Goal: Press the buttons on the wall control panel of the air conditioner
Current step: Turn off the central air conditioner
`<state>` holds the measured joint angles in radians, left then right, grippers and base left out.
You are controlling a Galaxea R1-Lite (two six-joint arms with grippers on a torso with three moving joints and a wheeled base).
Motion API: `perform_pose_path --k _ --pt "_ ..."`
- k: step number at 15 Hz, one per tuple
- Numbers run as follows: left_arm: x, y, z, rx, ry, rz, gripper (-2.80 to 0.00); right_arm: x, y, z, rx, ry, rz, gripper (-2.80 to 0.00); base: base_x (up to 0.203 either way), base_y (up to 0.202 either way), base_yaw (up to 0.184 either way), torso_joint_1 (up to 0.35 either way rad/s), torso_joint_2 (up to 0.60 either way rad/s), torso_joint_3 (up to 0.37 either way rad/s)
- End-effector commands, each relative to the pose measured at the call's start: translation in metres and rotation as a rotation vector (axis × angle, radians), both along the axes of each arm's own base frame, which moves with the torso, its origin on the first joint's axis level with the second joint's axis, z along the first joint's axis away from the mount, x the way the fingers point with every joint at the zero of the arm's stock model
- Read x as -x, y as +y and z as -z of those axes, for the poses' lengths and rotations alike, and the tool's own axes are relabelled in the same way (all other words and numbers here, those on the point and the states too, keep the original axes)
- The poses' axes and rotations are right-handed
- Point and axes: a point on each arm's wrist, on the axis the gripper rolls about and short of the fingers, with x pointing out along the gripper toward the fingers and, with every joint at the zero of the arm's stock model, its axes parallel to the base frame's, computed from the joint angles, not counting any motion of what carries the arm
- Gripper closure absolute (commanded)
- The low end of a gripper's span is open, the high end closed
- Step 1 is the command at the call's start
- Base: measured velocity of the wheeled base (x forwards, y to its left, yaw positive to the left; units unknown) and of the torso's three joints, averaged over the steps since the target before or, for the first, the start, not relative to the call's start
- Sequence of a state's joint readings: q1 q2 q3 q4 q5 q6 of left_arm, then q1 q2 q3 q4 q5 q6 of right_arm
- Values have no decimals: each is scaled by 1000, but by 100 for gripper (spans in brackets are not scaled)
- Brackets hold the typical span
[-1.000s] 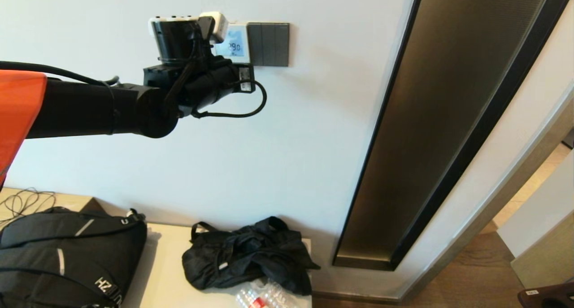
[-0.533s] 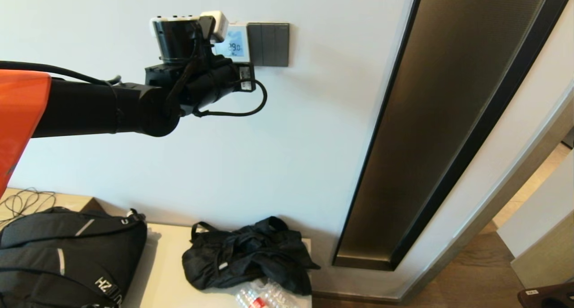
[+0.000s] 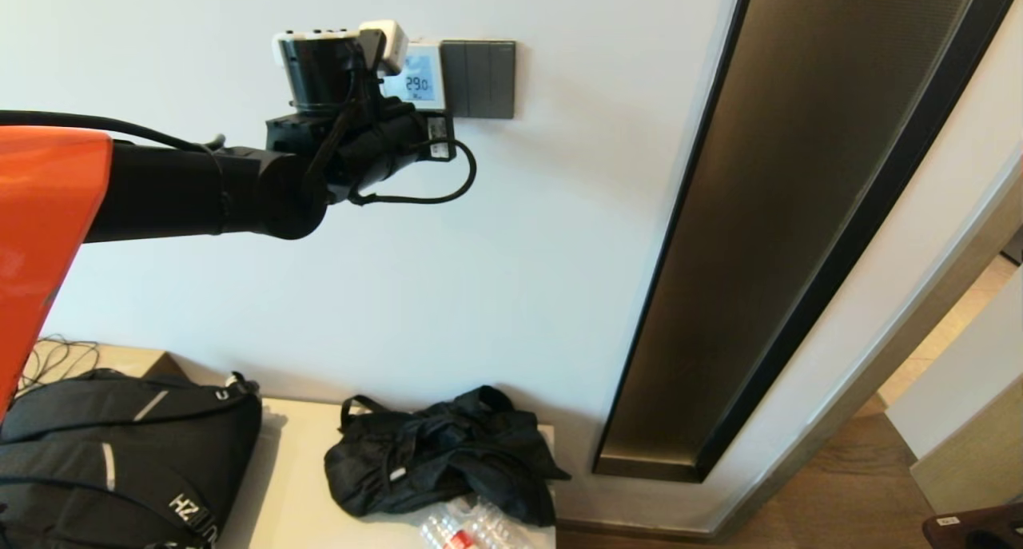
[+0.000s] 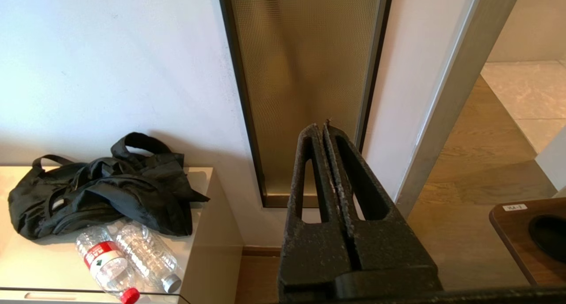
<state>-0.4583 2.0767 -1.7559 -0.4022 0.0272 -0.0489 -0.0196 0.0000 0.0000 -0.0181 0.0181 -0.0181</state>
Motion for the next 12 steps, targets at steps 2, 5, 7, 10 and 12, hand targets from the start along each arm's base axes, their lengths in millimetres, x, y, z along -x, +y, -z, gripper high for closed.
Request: perform_pose_path --k 2,5,7,10,12 --pt "-3 -2 2 -3 7 0 0 0 0 0 0 3 0 0 0 0 0 0 0 0" --pt "-5 2 2 -3 8 -10 0 0 0 0 0 1 0 0 0 0 0 0 0 0" --pt "-6 4 2 -3 7 -15 0 0 0 0 0 1 0 0 0 0 0 0 0 0" --pt "-10 9 3 -3 7 -28 0 0 0 0 0 2 0 0 0 0 0 0 0 0" --pt "-10 9 3 -3 8 -28 0 0 0 0 -1 2 0 0 0 0 0 0 0 0"
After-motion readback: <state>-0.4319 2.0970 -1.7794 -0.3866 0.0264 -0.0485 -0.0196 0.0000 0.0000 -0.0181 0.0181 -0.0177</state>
